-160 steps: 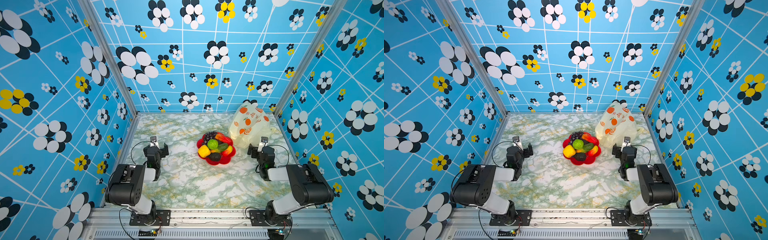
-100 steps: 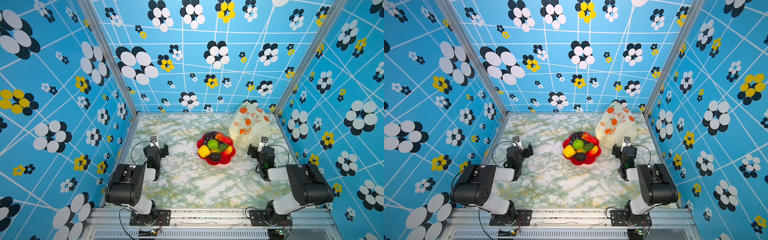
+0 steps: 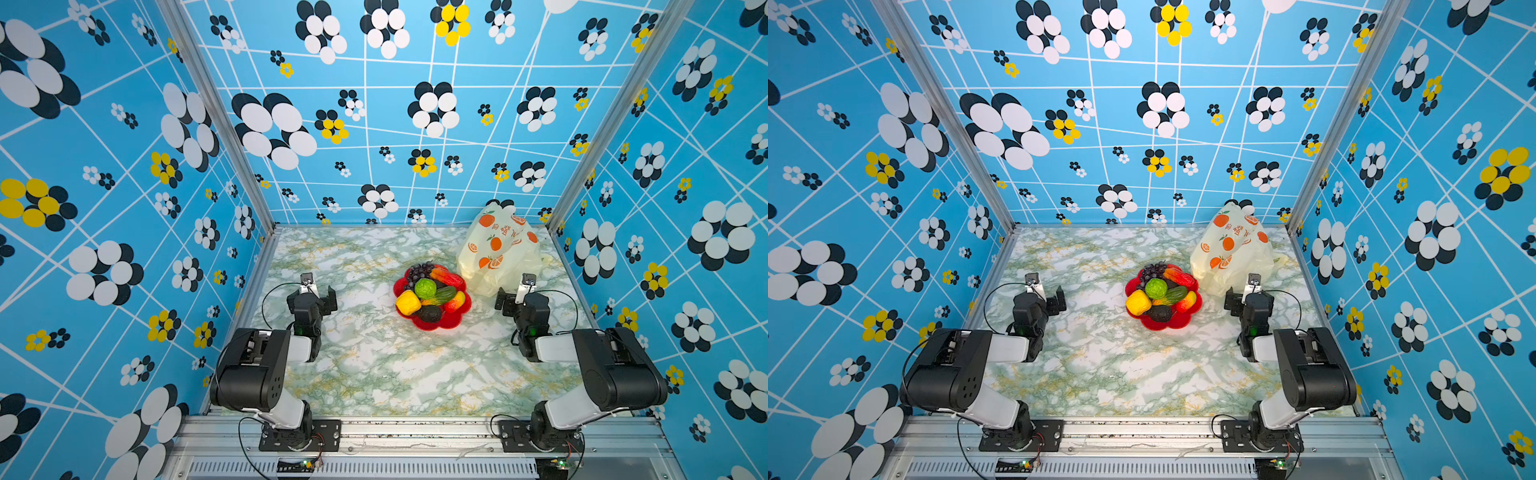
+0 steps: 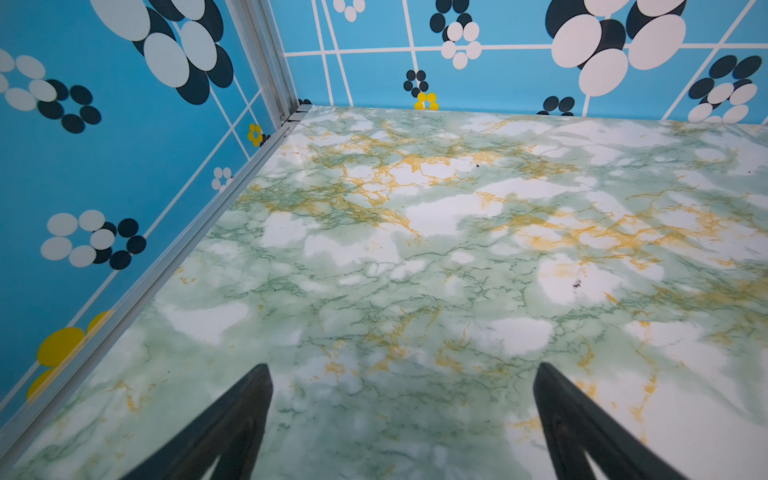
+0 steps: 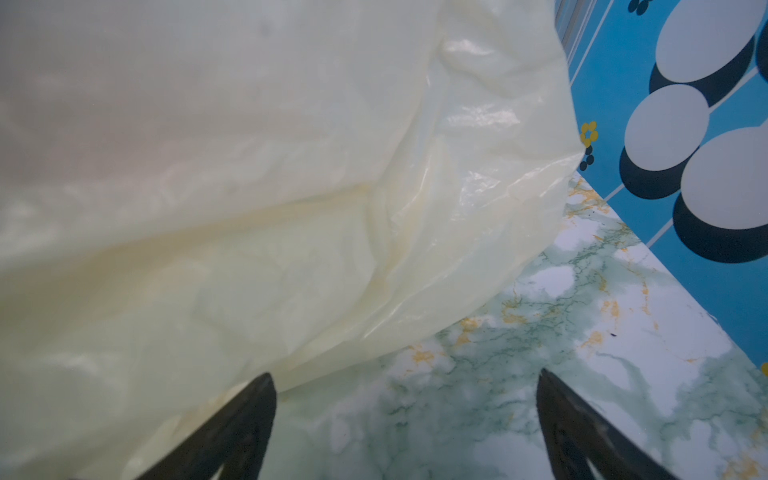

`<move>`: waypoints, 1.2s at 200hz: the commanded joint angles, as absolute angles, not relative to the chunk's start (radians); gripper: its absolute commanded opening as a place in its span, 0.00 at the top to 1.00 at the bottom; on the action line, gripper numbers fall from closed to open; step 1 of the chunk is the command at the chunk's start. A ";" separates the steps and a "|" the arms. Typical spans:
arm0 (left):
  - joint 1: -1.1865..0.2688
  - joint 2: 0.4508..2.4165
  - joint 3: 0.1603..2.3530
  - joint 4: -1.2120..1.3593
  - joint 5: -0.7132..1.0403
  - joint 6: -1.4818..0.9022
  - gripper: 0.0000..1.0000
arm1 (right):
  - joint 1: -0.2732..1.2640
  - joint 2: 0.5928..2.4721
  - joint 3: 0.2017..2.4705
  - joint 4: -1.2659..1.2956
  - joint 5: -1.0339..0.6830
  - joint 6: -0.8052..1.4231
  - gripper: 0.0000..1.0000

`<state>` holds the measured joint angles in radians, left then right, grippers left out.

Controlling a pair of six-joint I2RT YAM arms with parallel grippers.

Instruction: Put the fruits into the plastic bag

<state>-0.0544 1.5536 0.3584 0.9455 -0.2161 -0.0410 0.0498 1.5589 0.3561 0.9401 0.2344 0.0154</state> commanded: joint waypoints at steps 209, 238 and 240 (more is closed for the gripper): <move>-0.032 1.373 0.318 0.859 -0.252 -0.081 0.01 | 0.041 1.545 0.328 1.031 0.265 0.035 0.01; -0.033 1.207 0.334 0.680 -0.302 -0.137 0.01 | 0.043 1.467 0.340 0.941 0.279 0.036 0.02; -0.034 1.197 0.333 0.672 -0.304 -0.142 0.01 | 0.042 1.460 0.340 0.934 0.282 0.037 0.02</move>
<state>-0.0383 1.2987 0.3122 0.8207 -0.2615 -0.0879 0.0498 1.5402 0.3401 0.9783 0.2432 0.0193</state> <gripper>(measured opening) 0.991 0.983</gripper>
